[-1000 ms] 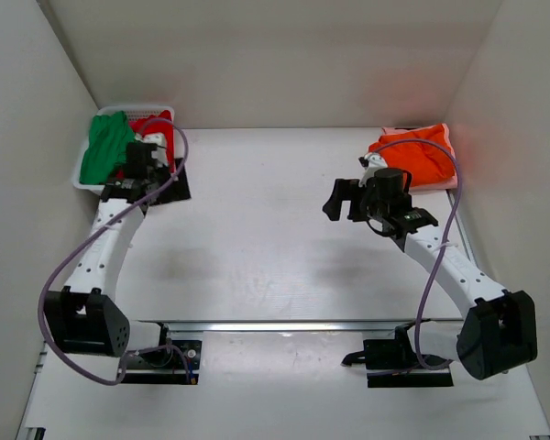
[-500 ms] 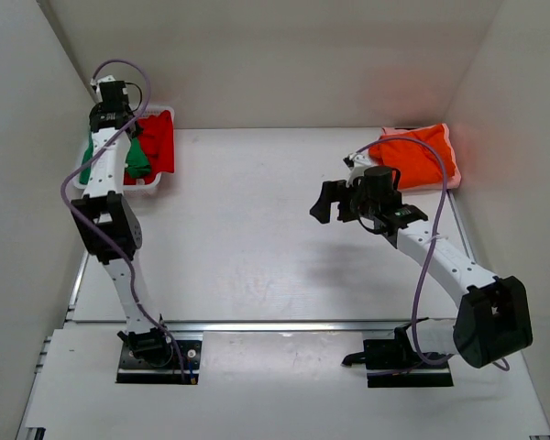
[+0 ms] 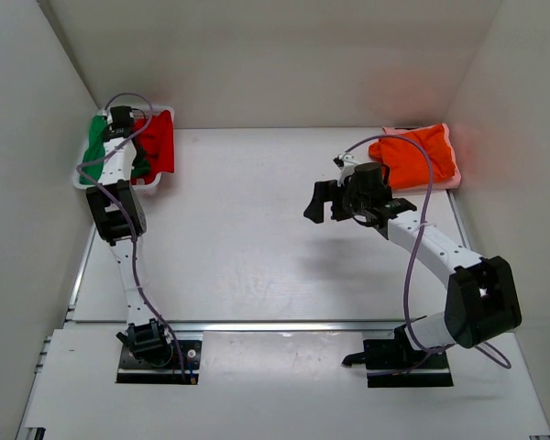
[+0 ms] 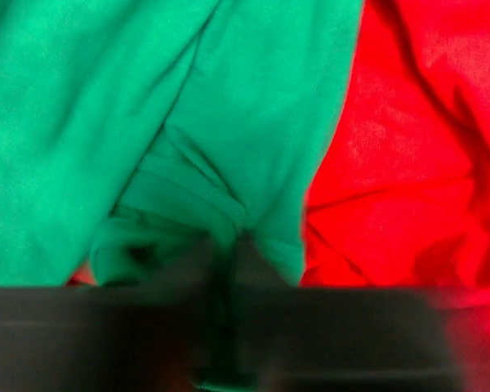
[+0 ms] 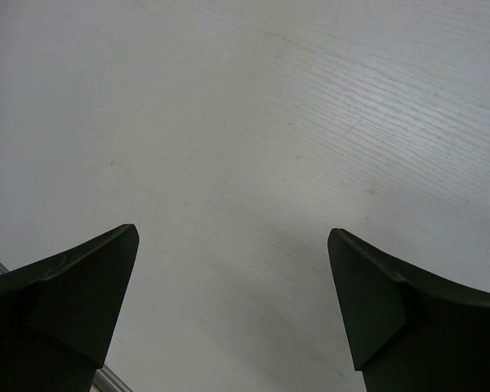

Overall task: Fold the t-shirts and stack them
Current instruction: Grab crumpled tshirt from bin with the left arm, then move the tshirt to the center of the board

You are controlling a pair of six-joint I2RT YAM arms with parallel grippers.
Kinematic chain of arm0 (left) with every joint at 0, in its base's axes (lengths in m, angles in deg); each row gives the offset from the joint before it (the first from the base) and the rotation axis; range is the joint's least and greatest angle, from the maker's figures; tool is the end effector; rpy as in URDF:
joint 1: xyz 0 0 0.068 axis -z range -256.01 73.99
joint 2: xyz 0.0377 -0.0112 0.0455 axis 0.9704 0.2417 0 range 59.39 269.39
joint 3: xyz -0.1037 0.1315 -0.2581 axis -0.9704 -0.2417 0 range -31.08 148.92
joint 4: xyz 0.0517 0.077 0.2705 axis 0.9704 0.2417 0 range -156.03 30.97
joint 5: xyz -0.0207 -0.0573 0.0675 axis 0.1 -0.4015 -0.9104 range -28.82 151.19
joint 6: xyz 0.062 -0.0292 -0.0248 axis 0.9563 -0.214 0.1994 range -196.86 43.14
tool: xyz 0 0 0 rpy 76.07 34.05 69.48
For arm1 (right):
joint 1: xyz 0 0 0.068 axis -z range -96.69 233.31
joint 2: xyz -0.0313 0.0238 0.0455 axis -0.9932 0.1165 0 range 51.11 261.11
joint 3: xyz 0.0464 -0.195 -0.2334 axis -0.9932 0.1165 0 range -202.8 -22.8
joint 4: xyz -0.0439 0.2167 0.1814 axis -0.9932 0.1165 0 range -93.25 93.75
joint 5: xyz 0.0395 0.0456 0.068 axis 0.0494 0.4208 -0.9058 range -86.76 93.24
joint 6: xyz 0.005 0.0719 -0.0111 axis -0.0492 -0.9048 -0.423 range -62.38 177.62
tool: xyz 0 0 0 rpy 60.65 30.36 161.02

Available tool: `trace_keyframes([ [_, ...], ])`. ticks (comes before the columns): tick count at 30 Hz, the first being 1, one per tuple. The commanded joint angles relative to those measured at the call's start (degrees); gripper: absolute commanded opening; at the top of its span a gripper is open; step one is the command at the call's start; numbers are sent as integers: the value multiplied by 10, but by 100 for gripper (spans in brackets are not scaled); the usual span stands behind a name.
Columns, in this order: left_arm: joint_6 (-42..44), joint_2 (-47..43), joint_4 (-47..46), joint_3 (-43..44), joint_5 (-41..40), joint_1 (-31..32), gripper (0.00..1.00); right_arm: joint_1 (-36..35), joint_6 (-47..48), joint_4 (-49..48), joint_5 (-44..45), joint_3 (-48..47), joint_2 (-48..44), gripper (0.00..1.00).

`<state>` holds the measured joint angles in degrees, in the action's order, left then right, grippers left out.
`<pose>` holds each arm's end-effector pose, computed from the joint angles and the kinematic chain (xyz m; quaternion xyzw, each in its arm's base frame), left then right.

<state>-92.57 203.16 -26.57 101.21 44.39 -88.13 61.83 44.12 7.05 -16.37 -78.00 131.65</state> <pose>0.6050 0.1477 0.1931 -0.2715 0.8933 0.1273 0.3349 0.3162 0.1463 0.2711 -0.1387 0.8690 0.2797 0.3838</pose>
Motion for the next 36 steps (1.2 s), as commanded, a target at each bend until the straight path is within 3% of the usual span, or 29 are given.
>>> trace_keyframes([
  [1, 9, -4, 4, 38, 14, 4, 0, -1, 2, -20, -9, -25, 0, 99],
  [5, -14, -44, -6, 63, 31, 4, 0, -4, -2, -22, -1, -26, -2, 100],
  [11, -27, -255, -64, 53, 52, 52, 0, -19, -10, -18, 40, -12, -29, 99],
  [17, -115, -444, -25, -16, 227, 134, 0, 5, -15, -2, 83, 42, -110, 100],
  [20, -149, -541, -22, -111, 282, 202, 0, 27, -27, -5, 97, 82, -174, 99],
  [23, -186, -649, -61, -229, 287, 256, 0, 59, -27, 8, 100, 112, -242, 99],
  [29, -248, -750, -83, -392, 396, 235, 0, 117, -28, 31, 77, 129, -303, 99],
  [32, -282, -811, -172, -610, 405, 253, 0, 99, -35, 32, 88, 134, -306, 99],
  [34, -282, -801, -230, -698, 400, 248, 1, 90, -38, 23, 82, 138, -292, 99],
  [35, -269, -776, -235, -735, 384, 238, 8, 81, -40, 18, 79, 139, -283, 99],
  [36, -261, -758, -236, -744, 382, 223, 38, 73, -43, 17, 83, 143, -277, 99],
])
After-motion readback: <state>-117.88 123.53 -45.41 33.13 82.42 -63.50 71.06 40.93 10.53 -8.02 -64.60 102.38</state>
